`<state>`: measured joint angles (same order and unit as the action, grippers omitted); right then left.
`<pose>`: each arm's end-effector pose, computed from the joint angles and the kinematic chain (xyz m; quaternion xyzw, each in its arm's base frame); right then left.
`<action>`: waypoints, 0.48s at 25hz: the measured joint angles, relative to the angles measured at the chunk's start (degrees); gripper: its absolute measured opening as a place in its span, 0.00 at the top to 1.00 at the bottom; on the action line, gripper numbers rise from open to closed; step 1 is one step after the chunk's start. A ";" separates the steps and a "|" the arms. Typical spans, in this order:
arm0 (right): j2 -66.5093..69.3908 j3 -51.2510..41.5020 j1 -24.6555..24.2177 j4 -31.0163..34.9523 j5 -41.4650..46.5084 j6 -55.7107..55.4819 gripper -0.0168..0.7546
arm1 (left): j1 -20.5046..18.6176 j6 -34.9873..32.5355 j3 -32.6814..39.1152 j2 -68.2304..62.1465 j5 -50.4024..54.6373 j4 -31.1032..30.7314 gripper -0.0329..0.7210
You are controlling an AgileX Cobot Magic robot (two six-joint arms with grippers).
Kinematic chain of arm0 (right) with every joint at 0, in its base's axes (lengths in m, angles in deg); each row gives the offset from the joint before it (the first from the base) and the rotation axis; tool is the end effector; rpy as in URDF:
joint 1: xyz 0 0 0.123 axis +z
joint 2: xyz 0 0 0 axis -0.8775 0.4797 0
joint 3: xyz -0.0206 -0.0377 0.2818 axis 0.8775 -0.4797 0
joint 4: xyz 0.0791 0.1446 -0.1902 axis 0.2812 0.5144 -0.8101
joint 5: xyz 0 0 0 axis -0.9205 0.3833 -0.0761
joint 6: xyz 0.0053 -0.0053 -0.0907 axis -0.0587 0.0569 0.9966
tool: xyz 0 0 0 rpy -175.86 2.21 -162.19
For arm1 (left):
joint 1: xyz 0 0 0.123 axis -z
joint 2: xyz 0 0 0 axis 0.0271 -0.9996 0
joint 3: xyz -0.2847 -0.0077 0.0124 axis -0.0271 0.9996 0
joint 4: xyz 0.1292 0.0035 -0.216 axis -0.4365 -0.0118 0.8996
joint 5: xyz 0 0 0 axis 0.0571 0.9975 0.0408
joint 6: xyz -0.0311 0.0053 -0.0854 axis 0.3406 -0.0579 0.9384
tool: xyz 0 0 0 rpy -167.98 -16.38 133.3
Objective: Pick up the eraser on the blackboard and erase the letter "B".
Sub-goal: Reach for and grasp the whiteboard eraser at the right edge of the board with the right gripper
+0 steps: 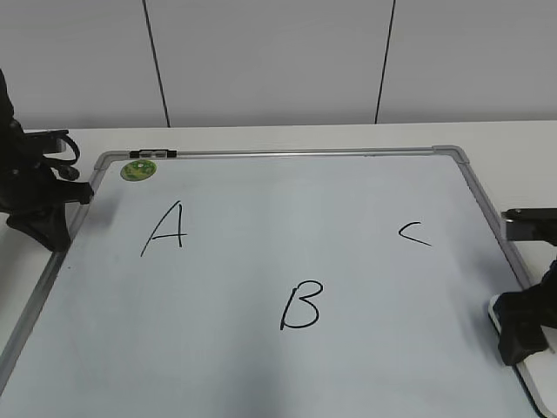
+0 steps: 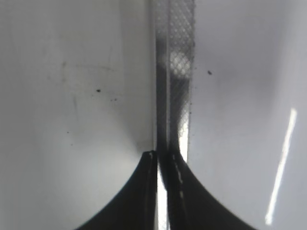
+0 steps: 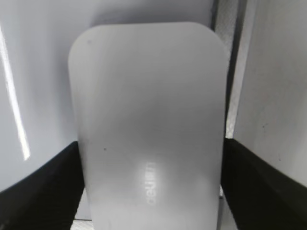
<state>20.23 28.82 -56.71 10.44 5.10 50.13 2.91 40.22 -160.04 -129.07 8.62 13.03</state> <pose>0.2506 0.0234 0.1479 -0.0261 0.9993 0.0185 0.0168 0.4148 -0.0197 0.1272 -0.0095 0.9982 -0.0551 0.0208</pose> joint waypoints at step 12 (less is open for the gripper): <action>1.11 0.13 0.03 -1.04 -0.23 0.00 0.30 | 0.00 0.00 0.00 0.00 0.00 0.38 0.93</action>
<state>21.35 28.95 -56.69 9.40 4.87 50.13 2.91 40.22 -160.04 -129.07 8.62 13.41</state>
